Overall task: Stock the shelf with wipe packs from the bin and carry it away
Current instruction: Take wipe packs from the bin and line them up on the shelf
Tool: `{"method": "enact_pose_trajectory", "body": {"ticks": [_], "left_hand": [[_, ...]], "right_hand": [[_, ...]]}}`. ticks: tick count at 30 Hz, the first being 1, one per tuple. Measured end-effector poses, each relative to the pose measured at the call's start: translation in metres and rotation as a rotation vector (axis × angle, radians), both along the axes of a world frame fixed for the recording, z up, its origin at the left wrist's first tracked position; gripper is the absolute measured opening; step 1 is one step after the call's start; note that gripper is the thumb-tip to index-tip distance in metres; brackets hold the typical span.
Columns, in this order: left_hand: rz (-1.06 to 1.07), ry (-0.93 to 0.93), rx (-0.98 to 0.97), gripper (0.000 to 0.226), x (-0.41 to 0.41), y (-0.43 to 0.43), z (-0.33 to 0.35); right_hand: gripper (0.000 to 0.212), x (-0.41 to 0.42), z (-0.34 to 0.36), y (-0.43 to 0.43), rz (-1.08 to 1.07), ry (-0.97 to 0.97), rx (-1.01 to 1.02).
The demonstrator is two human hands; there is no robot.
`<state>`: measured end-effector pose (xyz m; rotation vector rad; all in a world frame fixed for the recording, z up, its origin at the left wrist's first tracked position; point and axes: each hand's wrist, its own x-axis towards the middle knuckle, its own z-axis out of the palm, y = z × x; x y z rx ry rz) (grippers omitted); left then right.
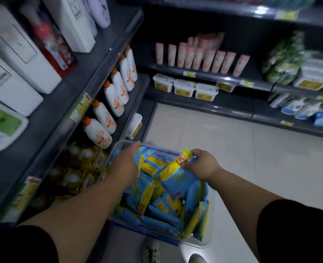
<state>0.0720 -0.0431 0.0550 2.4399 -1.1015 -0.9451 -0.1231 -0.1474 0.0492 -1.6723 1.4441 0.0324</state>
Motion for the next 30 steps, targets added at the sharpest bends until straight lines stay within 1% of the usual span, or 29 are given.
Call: {"method": "enact_pose_trajectory", "body": {"ticks": [3, 4, 7, 14, 16, 18, 20, 22, 23, 27, 28, 30], "left_hand": [[0.111, 0.085, -0.160, 0.060, 0.007, 0.004, 0.040], [0.144, 0.088, -0.214, 0.057, 0.008, 0.007, 0.053], [0.202, 0.045, -0.320, 0.052, 0.010, 0.018, 0.089], [0.360, -0.022, -0.473, 0.054, -0.020, 0.065, 0.163], [0.397, -0.082, -0.515, 0.055, -0.036, 0.085, 0.181], [0.423, -0.161, -0.550, 0.060, -0.049, 0.106, 0.197], [0.489, -0.169, -0.589, 0.070, -0.062, 0.127, 0.217], [0.568, -0.154, -0.624, 0.078, -0.072, 0.150, 0.236], [0.595, -0.159, -0.640, 0.079, -0.075, 0.162, 0.245], [0.641, -0.279, -0.646, 0.067, -0.081, 0.216, 0.276], [0.651, -0.309, -0.641, 0.064, -0.082, 0.231, 0.283], [0.669, -0.345, -0.655, 0.059, -0.086, 0.266, 0.300]], "right_hand": [[0.014, 0.013, 0.036, -0.004, -0.039, -0.122, -0.030], [0.010, 0.018, 0.049, -0.003, -0.034, -0.147, -0.038], [0.009, 0.027, 0.084, 0.003, -0.006, -0.239, -0.049], [0.010, 0.007, 0.159, 0.025, 0.093, -0.423, -0.009], [0.007, -0.003, 0.180, 0.035, 0.128, -0.475, -0.011], [0.006, -0.011, 0.199, 0.047, 0.173, -0.528, -0.002], [0.006, -0.016, 0.218, 0.061, 0.233, -0.555, 0.005], [0.012, -0.018, 0.233, 0.078, 0.279, -0.566, 0.002], [0.020, -0.017, 0.240, 0.088, 0.297, -0.575, 0.008], [0.050, -0.015, 0.270, 0.134, 0.353, -0.709, 0.068], [0.054, -0.013, 0.277, 0.146, 0.394, -0.741, 0.054], [0.048, -0.008, 0.291, 0.173, 0.485, -0.771, -0.012]]}}
